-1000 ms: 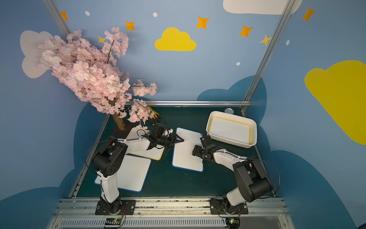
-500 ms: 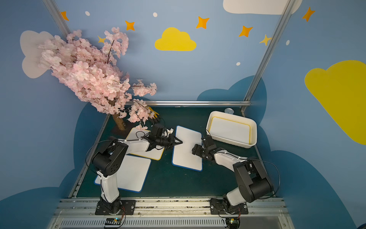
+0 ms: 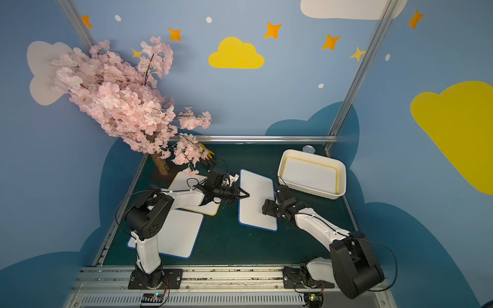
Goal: Put the whiteboard into the storage box
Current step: Pick up the whiteboard at the center of the board.
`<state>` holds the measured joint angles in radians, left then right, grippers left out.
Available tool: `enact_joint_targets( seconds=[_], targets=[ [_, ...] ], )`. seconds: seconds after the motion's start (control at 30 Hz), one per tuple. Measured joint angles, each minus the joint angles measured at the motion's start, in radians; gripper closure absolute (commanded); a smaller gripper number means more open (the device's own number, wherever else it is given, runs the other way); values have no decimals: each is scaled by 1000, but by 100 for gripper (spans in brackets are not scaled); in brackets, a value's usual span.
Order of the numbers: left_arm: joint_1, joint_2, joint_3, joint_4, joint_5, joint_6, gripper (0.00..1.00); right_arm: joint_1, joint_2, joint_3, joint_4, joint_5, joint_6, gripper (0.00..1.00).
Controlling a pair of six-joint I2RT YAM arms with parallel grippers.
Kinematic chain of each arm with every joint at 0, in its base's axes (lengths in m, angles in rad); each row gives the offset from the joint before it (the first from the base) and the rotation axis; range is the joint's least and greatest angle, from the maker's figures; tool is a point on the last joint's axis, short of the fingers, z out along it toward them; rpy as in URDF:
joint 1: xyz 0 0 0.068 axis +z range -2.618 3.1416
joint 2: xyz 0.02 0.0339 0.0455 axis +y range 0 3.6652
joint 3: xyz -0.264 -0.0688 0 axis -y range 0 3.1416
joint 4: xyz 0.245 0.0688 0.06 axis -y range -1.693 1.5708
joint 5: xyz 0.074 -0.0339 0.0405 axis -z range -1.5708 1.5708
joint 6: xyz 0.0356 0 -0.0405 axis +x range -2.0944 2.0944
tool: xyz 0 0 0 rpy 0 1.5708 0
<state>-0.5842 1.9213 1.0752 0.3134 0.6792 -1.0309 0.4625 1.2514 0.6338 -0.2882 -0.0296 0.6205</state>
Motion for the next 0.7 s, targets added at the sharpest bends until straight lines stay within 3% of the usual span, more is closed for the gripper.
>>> enact_joint_targets(
  seconds=[0.23,0.7],
  targets=[
    [-3,-60,5,-43,-6,16,97,-1,-135,15,-92,19,-7,15],
    [58,-242,92,-129,-74,19,97,-34,-341,200,-173,103,109,15]
  ],
)
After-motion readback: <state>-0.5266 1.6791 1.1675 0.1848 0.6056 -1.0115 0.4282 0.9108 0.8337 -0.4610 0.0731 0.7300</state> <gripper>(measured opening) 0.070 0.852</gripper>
